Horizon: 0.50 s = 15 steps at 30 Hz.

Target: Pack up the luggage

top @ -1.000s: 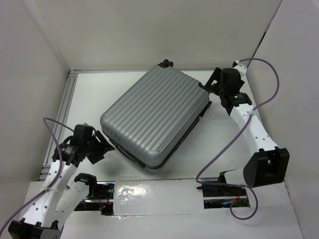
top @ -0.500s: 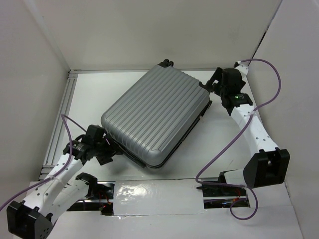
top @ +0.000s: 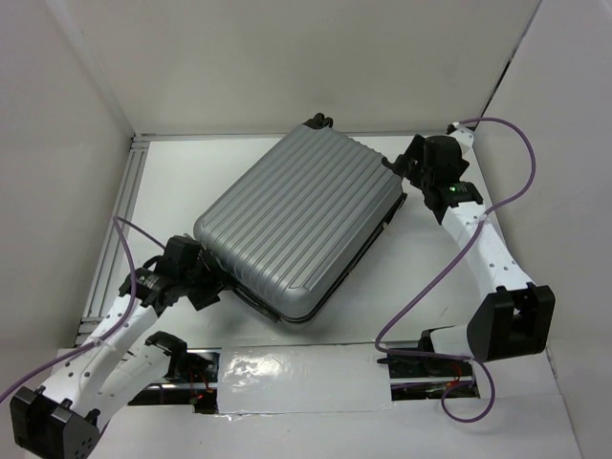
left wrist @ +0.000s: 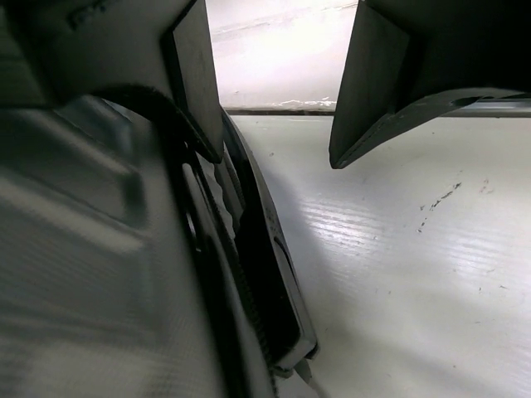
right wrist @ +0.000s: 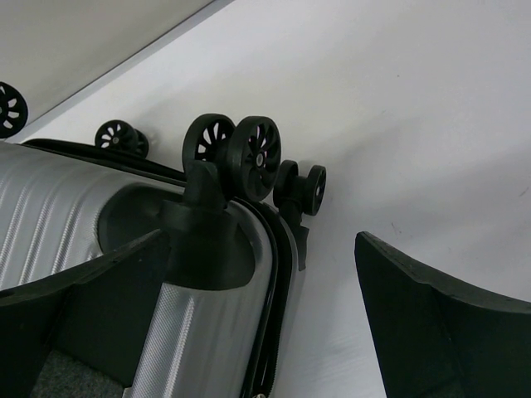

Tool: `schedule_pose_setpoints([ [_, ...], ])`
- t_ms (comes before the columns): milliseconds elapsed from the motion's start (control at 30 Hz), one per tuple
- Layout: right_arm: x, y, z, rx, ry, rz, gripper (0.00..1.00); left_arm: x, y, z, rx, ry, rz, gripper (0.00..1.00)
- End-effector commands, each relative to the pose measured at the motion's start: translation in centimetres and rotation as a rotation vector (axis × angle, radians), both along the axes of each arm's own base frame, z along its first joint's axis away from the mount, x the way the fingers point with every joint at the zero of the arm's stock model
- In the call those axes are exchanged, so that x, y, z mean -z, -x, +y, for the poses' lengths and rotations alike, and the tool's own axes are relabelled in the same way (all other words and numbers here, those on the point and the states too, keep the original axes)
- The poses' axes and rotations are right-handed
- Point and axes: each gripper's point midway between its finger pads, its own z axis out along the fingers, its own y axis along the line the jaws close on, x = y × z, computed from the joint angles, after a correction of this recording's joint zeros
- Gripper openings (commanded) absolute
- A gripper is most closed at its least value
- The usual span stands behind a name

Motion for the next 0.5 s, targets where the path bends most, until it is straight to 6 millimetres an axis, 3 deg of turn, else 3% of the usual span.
schedule_pose_setpoints([
  [0,-1.8,0.1,-0.1,0.005,-0.02,-0.06,0.99,0.3,-1.1,-0.3,-0.025,0.012,-0.025,0.63],
  [33,-1.4,0.2,-0.1,0.005,-0.019,-0.05,0.99,1.9,-0.7,0.0,-0.043,-0.006,0.021,0.62],
  [100,-1.3,0.5,-0.1,0.009,-0.027,-0.052,0.99,2.0,-1.0,-0.2,-0.051,0.005,0.008,0.6],
  [267,-1.5,1.0,0.4,0.011,-0.087,-0.086,0.99,4.7,-1.5,-1.1,-0.063,-0.005,0.019,0.54],
  [300,-0.4,1.3,0.7,-0.003,-0.093,-0.062,0.99,4.8,-2.0,-1.2,-0.078,-0.006,0.006,0.54],
  [333,-1.0,1.6,0.9,-0.004,-0.116,-0.087,0.99,4.9,-2.0,-1.7,-0.067,-0.012,0.003,0.51],
  [367,-0.9,1.8,0.9,0.007,-0.137,-0.09,0.99,5.0,-2.7,-1.6,-0.082,-0.041,-0.002,0.4],
  [433,-0.8,2.6,0.9,0.012,-0.146,-0.089,0.99,4.8,-3.2,-1.7,-0.081,-0.078,0.001,0.27],
  [467,-0.6,3.1,0.8,0.008,-0.135,-0.072,0.99,4.0,-4.1,-1.3,-0.112,-0.108,-0.013,0.11],
])
